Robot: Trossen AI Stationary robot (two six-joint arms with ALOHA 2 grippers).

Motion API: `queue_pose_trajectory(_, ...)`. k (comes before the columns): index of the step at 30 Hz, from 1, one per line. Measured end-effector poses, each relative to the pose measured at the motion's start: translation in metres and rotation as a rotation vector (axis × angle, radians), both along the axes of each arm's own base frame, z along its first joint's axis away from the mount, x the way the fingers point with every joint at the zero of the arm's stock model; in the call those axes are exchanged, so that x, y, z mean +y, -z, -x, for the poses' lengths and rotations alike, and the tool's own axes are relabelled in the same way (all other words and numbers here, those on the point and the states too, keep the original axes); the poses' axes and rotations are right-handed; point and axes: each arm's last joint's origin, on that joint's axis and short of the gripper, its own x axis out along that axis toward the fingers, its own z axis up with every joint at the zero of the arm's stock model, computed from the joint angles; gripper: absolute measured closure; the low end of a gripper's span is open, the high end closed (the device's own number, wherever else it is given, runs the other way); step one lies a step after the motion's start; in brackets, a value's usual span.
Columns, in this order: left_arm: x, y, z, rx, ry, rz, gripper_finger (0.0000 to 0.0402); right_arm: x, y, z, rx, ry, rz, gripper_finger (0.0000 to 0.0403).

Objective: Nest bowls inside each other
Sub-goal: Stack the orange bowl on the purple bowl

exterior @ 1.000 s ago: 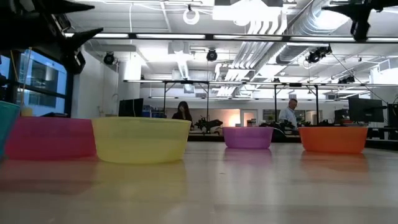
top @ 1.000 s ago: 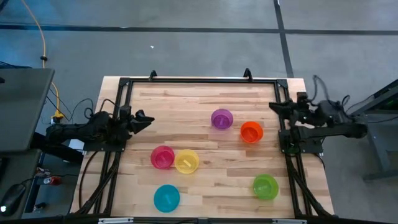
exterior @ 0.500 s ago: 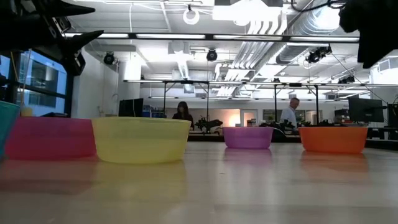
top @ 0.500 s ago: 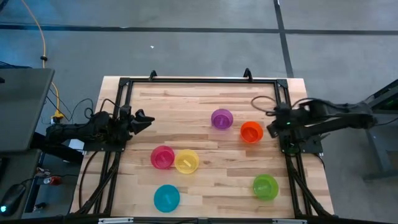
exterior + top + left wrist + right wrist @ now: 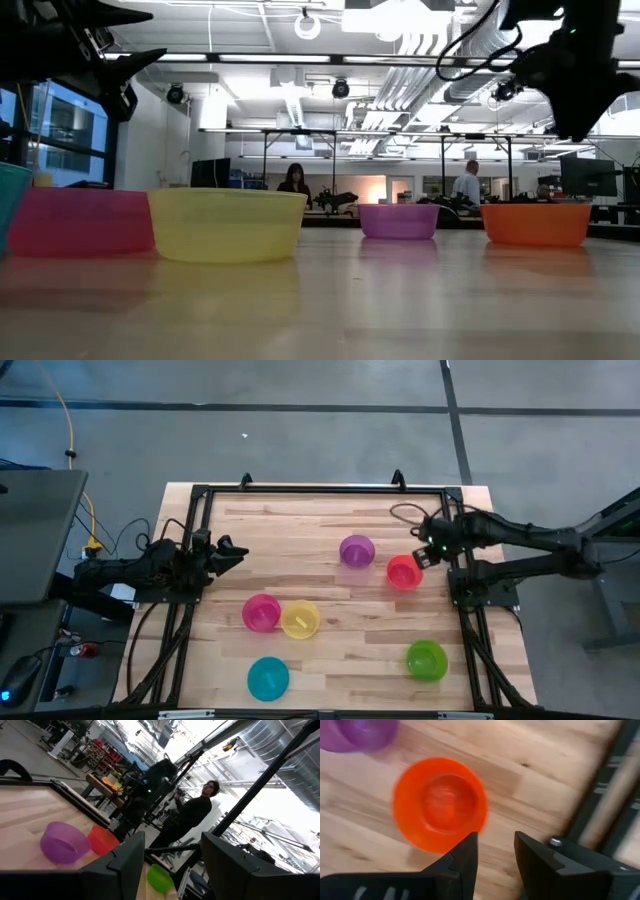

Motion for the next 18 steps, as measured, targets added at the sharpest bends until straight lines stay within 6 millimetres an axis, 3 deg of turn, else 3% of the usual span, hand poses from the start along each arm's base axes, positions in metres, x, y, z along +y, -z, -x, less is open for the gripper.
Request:
queue_pose_trajectory(3, 0.0, 0.0, 0.0, 0.0, 0.001, 0.0, 0.0218, -0.011, 0.015, -0.002, -0.08, -0.008, -0.082, 0.0285)
queue_pose_trajectory(9, -0.001, 0.0, 0.0, 0.0, 0.028, -0.001, 0.0218, -0.022, 0.048, 0.007, -0.055, 0.01, -0.144, 0.0285)
queue_pose_trajectory(18, -0.001, 0.0, 0.0, 0.0, 0.029, 0.001, 0.0218, -0.029, 0.067, 0.009, -0.117, -0.001, -0.168, 0.0285)
